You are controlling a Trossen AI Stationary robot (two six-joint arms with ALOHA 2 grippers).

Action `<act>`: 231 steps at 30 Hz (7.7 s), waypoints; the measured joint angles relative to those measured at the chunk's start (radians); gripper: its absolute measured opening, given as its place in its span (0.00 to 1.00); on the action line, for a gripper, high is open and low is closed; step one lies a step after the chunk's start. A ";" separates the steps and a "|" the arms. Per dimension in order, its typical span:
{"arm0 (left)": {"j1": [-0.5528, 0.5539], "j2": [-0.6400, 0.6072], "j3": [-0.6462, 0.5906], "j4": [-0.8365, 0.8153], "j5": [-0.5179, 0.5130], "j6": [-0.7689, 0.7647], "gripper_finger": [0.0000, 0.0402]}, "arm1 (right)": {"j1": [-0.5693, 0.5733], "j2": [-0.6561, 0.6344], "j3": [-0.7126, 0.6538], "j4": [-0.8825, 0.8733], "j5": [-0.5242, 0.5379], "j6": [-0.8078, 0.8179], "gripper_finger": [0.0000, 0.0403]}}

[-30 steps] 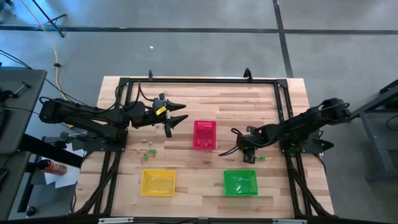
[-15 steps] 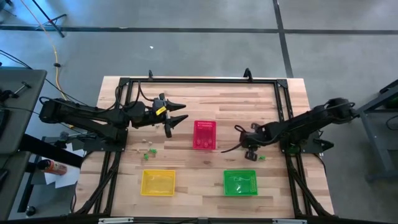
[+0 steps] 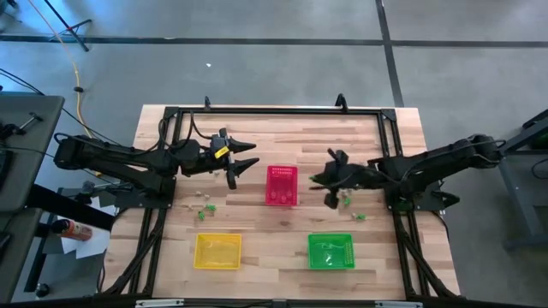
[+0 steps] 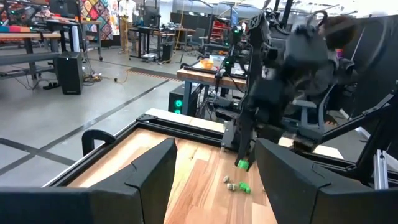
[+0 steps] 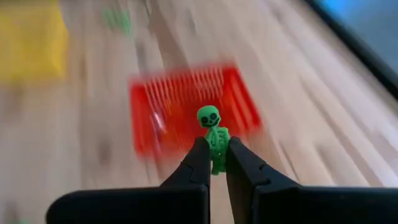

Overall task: Sort Halloween decoration
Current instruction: Put the green skeleton toy into the yellow bin

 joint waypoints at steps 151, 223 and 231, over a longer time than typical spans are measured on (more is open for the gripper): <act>0.000 0.000 0.000 0.008 0.007 -0.018 0.53 | -0.104 0.016 0.070 0.549 -0.355 -0.140 0.56; -0.210 0.230 -0.047 -1.110 0.264 -0.139 0.53 | -0.105 0.064 0.050 0.568 -0.250 -0.133 0.56; -0.253 0.341 -0.043 -1.079 0.259 -0.122 0.53 | -0.105 0.064 0.050 0.540 -0.250 -0.133 0.56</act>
